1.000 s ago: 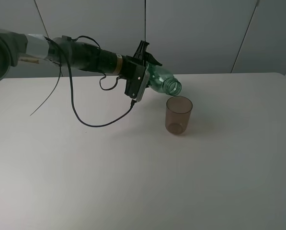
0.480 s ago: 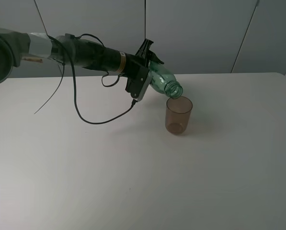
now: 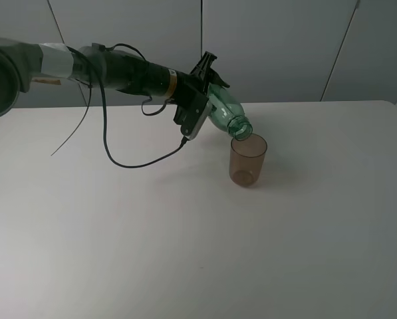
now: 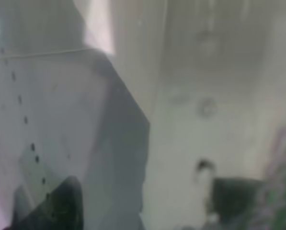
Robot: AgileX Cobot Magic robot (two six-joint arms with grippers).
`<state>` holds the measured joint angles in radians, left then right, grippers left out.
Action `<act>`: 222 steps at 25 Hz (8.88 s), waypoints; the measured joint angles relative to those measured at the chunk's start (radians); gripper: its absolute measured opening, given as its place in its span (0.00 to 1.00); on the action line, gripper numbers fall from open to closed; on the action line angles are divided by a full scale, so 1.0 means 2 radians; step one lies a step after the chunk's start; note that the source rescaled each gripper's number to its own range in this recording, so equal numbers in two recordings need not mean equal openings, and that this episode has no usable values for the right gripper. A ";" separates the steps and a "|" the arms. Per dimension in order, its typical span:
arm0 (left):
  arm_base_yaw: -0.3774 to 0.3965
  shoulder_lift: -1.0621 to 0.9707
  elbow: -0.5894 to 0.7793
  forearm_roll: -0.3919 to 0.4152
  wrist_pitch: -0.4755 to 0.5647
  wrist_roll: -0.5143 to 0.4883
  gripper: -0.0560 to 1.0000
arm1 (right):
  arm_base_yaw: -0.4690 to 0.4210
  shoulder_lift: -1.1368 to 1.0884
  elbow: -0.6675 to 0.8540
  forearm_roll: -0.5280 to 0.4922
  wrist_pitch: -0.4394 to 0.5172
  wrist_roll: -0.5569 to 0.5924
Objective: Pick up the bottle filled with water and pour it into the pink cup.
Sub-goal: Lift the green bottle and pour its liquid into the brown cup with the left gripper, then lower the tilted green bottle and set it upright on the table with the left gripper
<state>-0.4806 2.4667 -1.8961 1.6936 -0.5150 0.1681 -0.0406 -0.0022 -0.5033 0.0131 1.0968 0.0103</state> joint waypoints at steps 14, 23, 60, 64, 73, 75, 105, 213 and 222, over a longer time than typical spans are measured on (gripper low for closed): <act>-0.011 0.000 -0.021 0.014 0.010 0.006 0.06 | 0.000 0.000 0.000 0.000 0.000 0.000; -0.014 -0.008 -0.022 0.033 0.018 0.011 0.06 | 0.000 0.000 0.000 0.000 0.000 0.000; -0.014 -0.019 -0.031 0.033 0.022 0.034 0.06 | 0.000 0.000 0.000 0.000 0.000 0.000; -0.014 -0.019 -0.035 0.033 0.022 0.040 0.06 | 0.000 0.000 0.000 0.000 0.000 0.000; -0.014 -0.020 -0.039 0.033 0.022 0.060 0.06 | 0.000 0.000 0.000 0.000 0.000 0.000; -0.014 -0.020 -0.039 0.033 0.022 0.066 0.06 | 0.000 0.000 0.000 0.000 0.000 0.000; -0.014 -0.031 -0.039 0.033 0.016 0.110 0.06 | 0.000 0.000 0.000 0.000 0.000 0.000; 0.071 -0.111 0.433 -0.735 -0.173 -0.118 0.05 | 0.000 0.000 0.000 0.000 0.000 0.000; 0.082 -0.069 0.433 -0.714 -0.254 -0.076 0.05 | 0.000 0.000 0.000 0.000 0.000 0.000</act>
<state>-0.3156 2.3295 -1.0299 0.2664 -1.0229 0.0156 -0.0406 -0.0022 -0.5033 0.0131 1.0968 0.0103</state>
